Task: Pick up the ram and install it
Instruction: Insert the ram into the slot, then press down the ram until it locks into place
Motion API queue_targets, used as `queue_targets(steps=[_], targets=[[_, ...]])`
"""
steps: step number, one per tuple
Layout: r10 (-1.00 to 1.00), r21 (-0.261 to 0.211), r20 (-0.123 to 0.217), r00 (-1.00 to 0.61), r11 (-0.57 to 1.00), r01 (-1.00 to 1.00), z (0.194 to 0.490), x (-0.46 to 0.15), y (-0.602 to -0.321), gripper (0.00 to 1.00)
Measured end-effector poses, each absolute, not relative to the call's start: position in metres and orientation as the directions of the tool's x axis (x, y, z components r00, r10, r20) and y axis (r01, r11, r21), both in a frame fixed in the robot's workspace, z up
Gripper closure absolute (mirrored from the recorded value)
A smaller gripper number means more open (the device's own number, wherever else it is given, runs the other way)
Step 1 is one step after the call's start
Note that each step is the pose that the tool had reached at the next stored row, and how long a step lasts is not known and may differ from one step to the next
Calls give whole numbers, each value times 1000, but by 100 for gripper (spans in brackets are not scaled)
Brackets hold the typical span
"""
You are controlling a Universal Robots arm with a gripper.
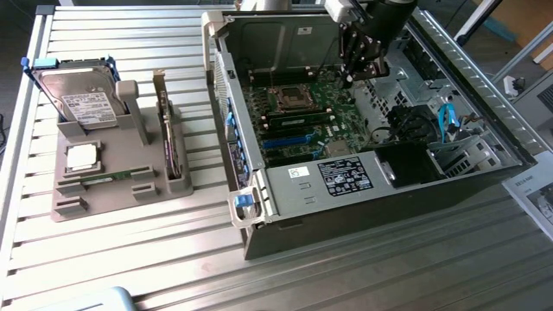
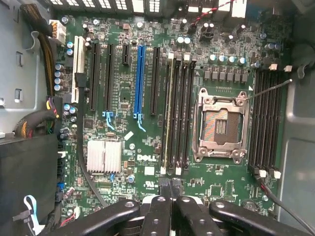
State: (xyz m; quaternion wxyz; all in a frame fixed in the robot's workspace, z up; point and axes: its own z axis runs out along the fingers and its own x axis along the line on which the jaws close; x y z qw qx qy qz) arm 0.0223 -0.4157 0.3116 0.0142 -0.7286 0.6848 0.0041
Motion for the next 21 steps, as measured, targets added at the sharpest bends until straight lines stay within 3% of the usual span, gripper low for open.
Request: queue_targets(steps=[6, 21], targets=[[-998, -15, -25, 62, -62, -998, 310, 22, -416, 90], [-998, -15, -25, 62, -62, -998, 271, 22, -416, 90]])
